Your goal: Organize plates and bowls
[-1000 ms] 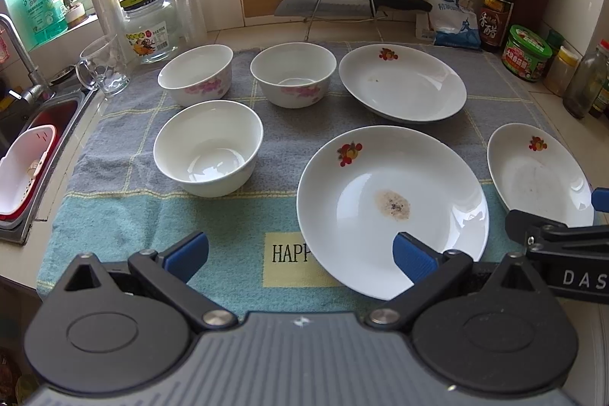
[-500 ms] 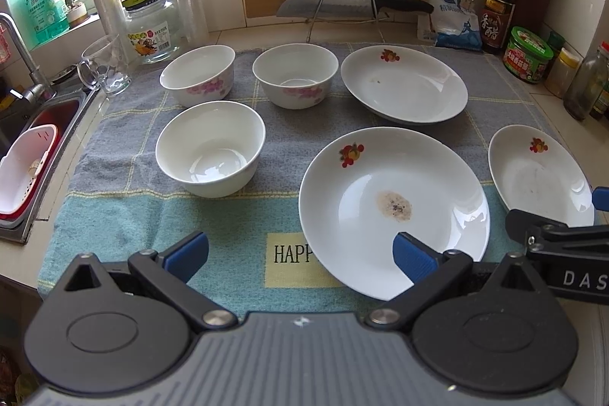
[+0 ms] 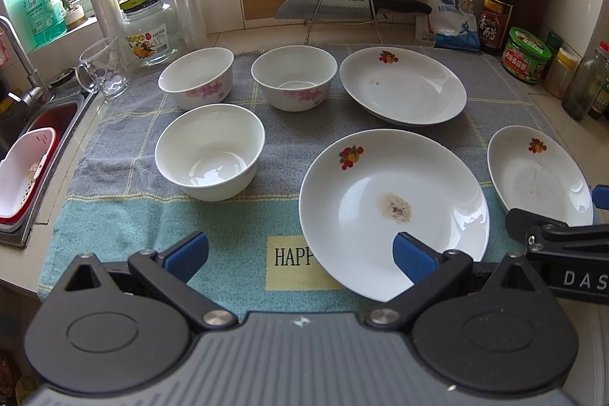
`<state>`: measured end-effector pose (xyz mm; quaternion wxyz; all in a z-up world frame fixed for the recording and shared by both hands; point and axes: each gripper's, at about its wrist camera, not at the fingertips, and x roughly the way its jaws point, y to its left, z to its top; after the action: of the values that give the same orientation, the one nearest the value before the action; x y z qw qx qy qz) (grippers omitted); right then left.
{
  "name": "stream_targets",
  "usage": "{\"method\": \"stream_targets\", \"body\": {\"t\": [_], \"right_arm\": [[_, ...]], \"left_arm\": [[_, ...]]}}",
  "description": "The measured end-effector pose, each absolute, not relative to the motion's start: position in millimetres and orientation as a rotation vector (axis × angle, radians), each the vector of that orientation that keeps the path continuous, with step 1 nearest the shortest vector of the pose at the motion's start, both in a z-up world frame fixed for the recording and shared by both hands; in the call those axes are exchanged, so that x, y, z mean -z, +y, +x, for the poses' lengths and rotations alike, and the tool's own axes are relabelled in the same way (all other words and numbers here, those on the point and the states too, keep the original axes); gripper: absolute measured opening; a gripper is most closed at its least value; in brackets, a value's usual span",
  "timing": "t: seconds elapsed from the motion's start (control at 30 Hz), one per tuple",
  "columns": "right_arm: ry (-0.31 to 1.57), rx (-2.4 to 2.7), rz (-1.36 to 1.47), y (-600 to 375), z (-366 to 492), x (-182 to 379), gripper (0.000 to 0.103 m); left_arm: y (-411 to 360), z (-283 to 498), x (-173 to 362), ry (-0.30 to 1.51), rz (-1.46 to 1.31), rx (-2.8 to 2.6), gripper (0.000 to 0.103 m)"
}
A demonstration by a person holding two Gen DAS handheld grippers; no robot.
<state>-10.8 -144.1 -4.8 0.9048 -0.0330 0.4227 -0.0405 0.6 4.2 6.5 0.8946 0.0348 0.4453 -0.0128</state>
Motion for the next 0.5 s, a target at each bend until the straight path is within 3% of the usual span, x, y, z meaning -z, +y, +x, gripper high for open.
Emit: {"method": "stream_targets", "body": {"t": [0.5], "right_arm": [[0.855, 0.103, -0.066, -138.5, -13.5, 1.8, 0.103]], "left_arm": [[8.9, 2.9, -5.9, 0.91, 0.077, 0.059, 0.102]]}}
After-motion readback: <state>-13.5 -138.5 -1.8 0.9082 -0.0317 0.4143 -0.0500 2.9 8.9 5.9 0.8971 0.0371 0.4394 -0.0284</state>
